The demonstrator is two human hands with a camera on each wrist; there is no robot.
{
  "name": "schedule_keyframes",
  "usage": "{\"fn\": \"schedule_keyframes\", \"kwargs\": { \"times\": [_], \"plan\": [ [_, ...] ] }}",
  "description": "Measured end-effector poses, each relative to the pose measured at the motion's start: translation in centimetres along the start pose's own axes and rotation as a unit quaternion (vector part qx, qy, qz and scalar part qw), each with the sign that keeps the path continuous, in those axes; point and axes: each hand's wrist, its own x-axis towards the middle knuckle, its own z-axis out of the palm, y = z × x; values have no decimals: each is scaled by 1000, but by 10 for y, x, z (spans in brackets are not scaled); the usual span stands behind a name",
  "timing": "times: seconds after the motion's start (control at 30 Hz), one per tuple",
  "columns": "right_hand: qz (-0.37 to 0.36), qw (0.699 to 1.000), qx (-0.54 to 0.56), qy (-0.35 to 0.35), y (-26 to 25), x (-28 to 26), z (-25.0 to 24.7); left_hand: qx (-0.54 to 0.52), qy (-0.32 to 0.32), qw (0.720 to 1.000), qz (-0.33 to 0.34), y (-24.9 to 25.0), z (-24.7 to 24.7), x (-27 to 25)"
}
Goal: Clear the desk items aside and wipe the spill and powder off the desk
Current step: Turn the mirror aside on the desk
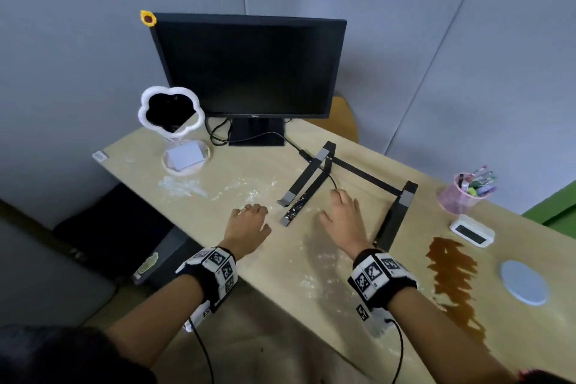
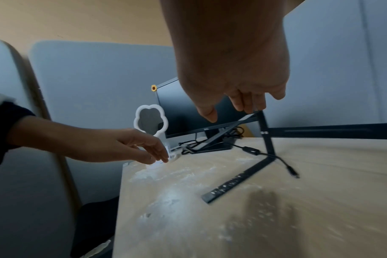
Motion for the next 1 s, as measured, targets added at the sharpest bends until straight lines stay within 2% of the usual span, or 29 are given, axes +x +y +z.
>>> {"fn": "schedule_keyframes", "kwargs": {
  "times": [0.17, 0.43, 0.6, 0.7, 0.8, 1.0],
  "plan": [
    [-70, 997, 38, 1, -59, 30, 19, -12, -3, 997, -71, -57, -6, -5],
    [-128, 986, 98, -40, -147, 79, 48, -38, 1, 986, -164, -138, -21, -10],
    [-120, 978, 150, -82, -187, 119, 74, -51, 6, 977, -204, -183, -19, -2],
    [-90, 965, 223, -102, -208, 150, 87, -80, 7, 969, -235, -212, -18, 13],
    [-72, 946, 303, -91, -228, 185, 95, -97, -8, 963, -252, -236, -17, 30],
    [-64, 918, 389, -50, -261, 258, 91, -94, -28, 962, -254, -267, -13, 51]
  ]
}}
